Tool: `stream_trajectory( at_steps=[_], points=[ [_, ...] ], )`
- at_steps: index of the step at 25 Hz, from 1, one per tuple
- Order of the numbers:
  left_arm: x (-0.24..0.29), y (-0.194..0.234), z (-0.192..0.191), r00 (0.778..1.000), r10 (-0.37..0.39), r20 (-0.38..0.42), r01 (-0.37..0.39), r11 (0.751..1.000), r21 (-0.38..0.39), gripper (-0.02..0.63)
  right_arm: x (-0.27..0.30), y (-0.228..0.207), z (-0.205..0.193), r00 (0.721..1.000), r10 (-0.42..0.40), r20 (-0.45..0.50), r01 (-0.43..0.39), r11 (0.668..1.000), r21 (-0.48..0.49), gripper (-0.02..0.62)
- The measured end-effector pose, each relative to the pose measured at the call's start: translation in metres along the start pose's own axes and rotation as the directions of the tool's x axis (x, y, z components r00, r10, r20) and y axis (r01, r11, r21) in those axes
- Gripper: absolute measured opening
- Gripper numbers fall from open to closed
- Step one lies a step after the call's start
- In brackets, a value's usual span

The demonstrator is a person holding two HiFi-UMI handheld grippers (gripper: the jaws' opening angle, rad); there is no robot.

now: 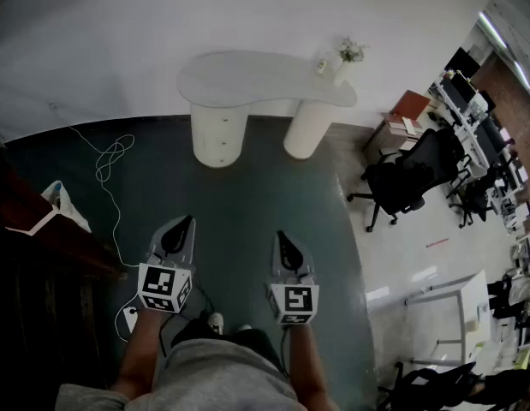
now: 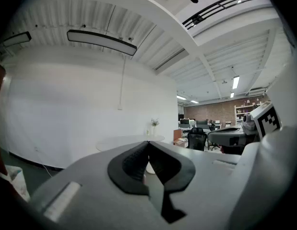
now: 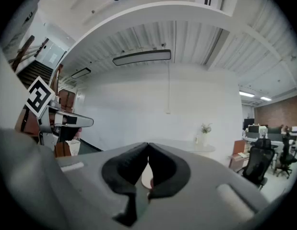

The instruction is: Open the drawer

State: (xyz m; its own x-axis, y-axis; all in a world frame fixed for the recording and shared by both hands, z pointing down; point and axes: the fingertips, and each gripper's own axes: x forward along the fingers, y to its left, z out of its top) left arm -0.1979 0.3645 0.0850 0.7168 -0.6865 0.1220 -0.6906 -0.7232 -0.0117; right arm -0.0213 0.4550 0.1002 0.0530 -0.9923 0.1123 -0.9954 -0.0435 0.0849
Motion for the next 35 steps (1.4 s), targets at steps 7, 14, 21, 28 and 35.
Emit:
stream_trajectory(
  at_steps=[7, 14, 21, 28, 35],
  points=[
    [0.007, 0.003, -0.004, 1.000, -0.026, -0.004, 0.026, 1.000, 0.003, 0.009, 0.005, -0.001, -0.004, 1.000, -0.030, 0.000, 0.030, 1.000, 0.006, 0.005],
    [0.027, 0.004, -0.005, 0.999, -0.039, -0.007, 0.039, 0.999, 0.005, 0.009, 0.021, -0.008, -0.004, 1.000, -0.032, 0.000, 0.032, 0.999, 0.012, 0.005],
    [0.072, 0.001, -0.005, 1.000, -0.026, -0.014, 0.026, 1.000, 0.003, 0.009, 0.053, -0.041, -0.009, 1.000, -0.019, -0.003, 0.019, 1.000, 0.013, 0.005],
    [0.150, -0.005, -0.010, 0.999, 0.027, -0.023, -0.027, 1.000, 0.006, 0.009, 0.116, -0.103, -0.025, 0.999, 0.036, -0.003, -0.036, 0.999, 0.022, 0.005],
    [0.230, -0.001, 0.002, 0.988, 0.144, -0.045, -0.145, 0.989, -0.018, 0.009, 0.197, -0.156, -0.027, 0.987, 0.159, -0.015, -0.158, 0.987, 0.039, 0.005]
  ],
)
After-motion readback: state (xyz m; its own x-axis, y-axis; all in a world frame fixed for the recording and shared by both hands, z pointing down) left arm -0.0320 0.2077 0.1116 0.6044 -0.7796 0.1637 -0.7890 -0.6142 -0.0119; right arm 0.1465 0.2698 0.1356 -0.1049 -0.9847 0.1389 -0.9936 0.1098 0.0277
